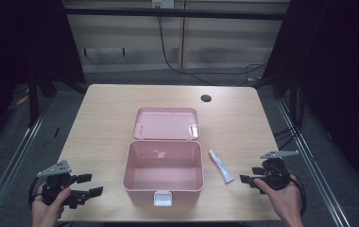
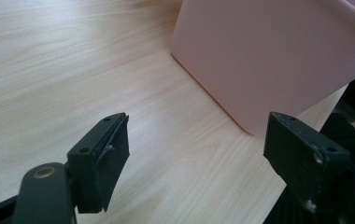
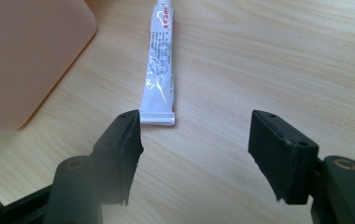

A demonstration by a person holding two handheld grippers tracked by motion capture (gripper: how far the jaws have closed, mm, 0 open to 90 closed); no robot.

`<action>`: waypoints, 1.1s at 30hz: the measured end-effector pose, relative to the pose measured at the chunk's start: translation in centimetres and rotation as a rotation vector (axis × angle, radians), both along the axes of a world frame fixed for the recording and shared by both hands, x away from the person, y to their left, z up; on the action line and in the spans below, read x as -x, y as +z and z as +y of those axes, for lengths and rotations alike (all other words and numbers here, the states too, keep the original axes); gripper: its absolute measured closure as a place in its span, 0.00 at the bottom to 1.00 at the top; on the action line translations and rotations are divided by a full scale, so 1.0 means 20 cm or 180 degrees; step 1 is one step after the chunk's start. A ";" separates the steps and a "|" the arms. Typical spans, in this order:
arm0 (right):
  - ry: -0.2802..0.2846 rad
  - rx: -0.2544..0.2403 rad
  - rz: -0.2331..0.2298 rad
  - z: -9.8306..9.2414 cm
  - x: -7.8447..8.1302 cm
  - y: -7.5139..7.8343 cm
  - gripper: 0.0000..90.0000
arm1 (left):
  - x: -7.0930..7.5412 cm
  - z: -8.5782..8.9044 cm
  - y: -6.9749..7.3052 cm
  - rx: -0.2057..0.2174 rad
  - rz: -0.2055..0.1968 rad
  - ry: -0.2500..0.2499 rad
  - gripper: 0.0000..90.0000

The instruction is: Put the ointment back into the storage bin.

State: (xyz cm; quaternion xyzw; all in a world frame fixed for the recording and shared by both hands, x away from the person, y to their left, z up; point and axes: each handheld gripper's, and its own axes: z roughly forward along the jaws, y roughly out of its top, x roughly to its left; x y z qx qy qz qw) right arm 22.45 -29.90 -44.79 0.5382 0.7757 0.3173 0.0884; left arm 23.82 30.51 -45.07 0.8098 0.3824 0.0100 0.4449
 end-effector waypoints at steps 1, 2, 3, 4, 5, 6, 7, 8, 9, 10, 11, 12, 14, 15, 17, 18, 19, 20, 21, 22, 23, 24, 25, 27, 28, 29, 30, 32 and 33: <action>0.0000 0.0000 0.0000 0.00 0.00 0.00 0.39 | 0.00 0.00 0.00 0.0000 0.0000 0.0000 0.25; 0.0005 0.0000 -0.0004 0.00 0.00 0.00 0.39 | 0.00 0.00 0.00 0.0018 -0.0006 0.0003 0.25; -0.0001 -0.0006 -0.0012 0.00 0.00 0.00 0.39 | 0.00 0.00 0.00 0.0016 -0.0020 -0.0013 0.25; -0.0003 -0.0017 -0.0016 0.00 0.01 0.01 0.39 | 0.01 0.00 0.00 0.0034 -0.0006 -0.0001 0.25; 0.0013 -0.0040 0.0001 0.00 0.01 0.02 0.43 | 0.01 0.00 0.00 0.0047 0.0002 0.0015 0.25; 0.0042 -0.0035 0.0004 0.00 0.01 0.03 0.45 | 0.01 0.00 0.00 0.0061 0.0005 0.0020 0.25; 0.0042 -0.0035 0.0004 0.00 0.01 0.03 0.45 | 0.01 0.00 0.00 0.0061 0.0005 0.0020 0.25; 0.0045 -0.0006 -0.0006 0.00 0.02 0.05 0.45 | 0.01 0.00 0.00 0.0067 0.0012 0.0010 0.25; 0.0045 -0.0006 -0.0006 0.00 0.02 0.05 0.45 | 0.01 0.00 0.00 0.0067 0.0012 0.0010 0.25; 0.0045 0.0000 -0.0008 0.01 0.02 0.07 0.46 | 0.01 0.00 0.00 0.0063 0.0012 -0.0005 0.25; 0.0062 -0.0004 -0.0018 0.01 0.02 0.08 0.47 | 0.01 0.00 0.00 0.0064 0.0017 -0.0013 0.25; 0.0073 0.0004 -0.0004 0.02 0.01 0.09 0.48 | 0.01 0.00 0.00 0.0062 0.0025 -0.0016 0.25; 0.0107 0.0038 -0.0010 0.03 0.00 0.11 0.49 | 0.01 0.00 0.00 0.0072 0.0018 -0.0004 0.25; 0.0132 0.0032 0.0002 0.04 0.00 0.12 0.50 | 0.01 0.00 0.00 0.0075 0.0022 0.0000 0.25; 0.0204 0.0029 0.0069 0.07 -0.02 0.13 0.51 | 0.02 0.00 0.00 0.0077 0.0027 -0.0003 0.25; 0.0242 0.0049 0.0095 0.08 -0.03 0.14 0.52 | 0.02 0.00 0.00 0.0076 0.0028 -0.0015 0.25; 0.0252 0.0070 0.0115 0.10 -0.04 0.14 0.52 | 0.02 0.00 0.00 0.0079 0.0026 -0.0009 0.25; 0.0306 0.0085 0.0161 0.12 -0.05 0.15 0.53 | 0.02 0.00 0.00 0.0079 0.0035 -0.0011 0.25; 0.0306 0.0085 0.0161 0.12 -0.05 0.15 0.53 | 0.02 0.00 0.00 0.0079 0.0035 -0.0011 0.25; 0.0327 0.0195 0.0190 0.14 -0.07 0.16 0.54 | 0.01 0.00 0.00 0.0073 0.0033 -0.0033 0.25; 0.0331 0.0227 0.0228 0.16 -0.08 0.17 0.54 | 0.01 0.00 0.00 0.0062 0.0034 -0.0038 0.25; 0.0356 0.0224 0.0234 0.16 -0.08 0.17 0.54 | 0.02 -0.01 0.00 0.0066 0.0044 -0.0041 0.25; 0.0356 0.0224 0.0234 0.16 -0.08 0.17 0.54 | 0.02 -0.01 0.00 0.0066 0.0044 -0.0041 0.25; 0.0382 0.0214 0.0267 0.18 -0.10 0.19 0.54 | 0.01 -0.01 -0.01 0.0073 0.0073 -0.0050 0.25; 0.0400 0.0239 0.0313 0.19 -0.11 0.21 0.56 | 0.01 -0.01 -0.01 0.0063 0.0085 -0.0060 0.25; 0.0400 0.0239 0.0313 0.19 -0.11 0.21 0.56 | 0.01 -0.01 -0.01 0.0063 0.0085 -0.0060 0.25; 0.0370 0.0273 0.0363 0.20 -0.13 0.22 0.57 | 0.01 -0.01 -0.01 0.0061 0.0088 -0.0080 0.25; 0.0382 0.0289 0.0405 0.20 -0.14 0.23 0.57 | 0.01 -0.01 -0.01 0.0062 0.0090 -0.0083 0.25; 0.0391 0.0280 0.0451 0.20 -0.15 0.23 0.58 | 0.01 -0.01 -0.01 0.0063 0.0091 -0.0072 0.25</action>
